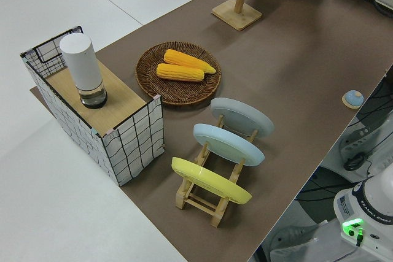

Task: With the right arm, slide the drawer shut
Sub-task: 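Swing the right arm over the drawer front and press it inward, then push the drawer farther from the robot with the right arm until shut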

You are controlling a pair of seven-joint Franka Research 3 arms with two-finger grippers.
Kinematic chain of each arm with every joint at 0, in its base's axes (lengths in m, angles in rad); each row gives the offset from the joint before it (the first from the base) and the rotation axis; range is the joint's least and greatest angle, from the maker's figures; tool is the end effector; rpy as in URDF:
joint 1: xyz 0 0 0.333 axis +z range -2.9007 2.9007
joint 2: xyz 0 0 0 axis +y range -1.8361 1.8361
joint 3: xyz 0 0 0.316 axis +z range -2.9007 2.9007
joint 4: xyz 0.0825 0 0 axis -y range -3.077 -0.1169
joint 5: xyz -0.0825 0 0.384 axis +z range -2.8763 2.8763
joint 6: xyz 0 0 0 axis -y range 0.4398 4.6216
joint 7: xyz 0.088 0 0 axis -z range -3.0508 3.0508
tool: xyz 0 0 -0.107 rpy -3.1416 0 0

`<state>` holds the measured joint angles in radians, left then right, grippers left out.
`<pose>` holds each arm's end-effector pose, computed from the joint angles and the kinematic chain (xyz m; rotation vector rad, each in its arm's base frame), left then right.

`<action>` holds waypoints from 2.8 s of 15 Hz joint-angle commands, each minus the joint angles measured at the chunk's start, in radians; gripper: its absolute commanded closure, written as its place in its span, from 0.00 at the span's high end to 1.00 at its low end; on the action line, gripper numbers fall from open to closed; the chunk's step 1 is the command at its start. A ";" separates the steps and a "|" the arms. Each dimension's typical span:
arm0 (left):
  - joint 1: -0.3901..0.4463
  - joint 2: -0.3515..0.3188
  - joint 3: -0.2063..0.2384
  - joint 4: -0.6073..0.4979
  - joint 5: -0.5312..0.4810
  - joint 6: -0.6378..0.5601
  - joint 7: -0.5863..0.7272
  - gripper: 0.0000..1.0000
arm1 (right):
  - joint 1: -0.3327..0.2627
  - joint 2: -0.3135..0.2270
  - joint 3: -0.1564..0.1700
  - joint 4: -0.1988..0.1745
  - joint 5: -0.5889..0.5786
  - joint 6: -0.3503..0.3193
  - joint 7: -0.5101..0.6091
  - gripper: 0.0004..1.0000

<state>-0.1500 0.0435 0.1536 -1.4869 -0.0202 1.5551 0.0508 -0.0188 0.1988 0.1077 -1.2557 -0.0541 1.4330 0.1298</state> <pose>0.5670 -0.0023 0.6386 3.1276 -0.0751 0.0400 0.5993 0.0391 0.6448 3.1061 -0.0772 -0.0261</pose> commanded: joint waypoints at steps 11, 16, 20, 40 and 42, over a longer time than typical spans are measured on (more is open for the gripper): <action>-0.017 0.013 0.017 0.020 0.012 0.000 0.008 1.00 | 0.203 -0.013 0.021 0.019 0.010 0.053 0.453 0.00; -0.017 0.013 0.017 0.020 0.012 0.000 0.008 1.00 | 0.290 0.022 0.021 0.016 -0.001 0.106 0.678 0.00; -0.017 0.013 0.017 0.020 0.012 0.000 0.008 1.00 | 0.325 0.063 0.021 0.013 -0.001 0.138 0.851 0.00; -0.017 0.013 0.017 0.020 0.012 0.000 0.008 1.00 | 0.339 0.237 0.018 -0.031 0.003 0.230 1.265 0.00; -0.017 0.013 0.017 0.020 0.012 0.000 0.008 1.00 | 0.330 0.243 0.012 -0.031 0.003 0.251 1.263 0.00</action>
<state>-0.1500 0.0435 0.1536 -1.4869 -0.0202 1.5551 0.0508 0.3320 0.4432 0.1166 -1.2664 -0.0533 1.6382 1.3718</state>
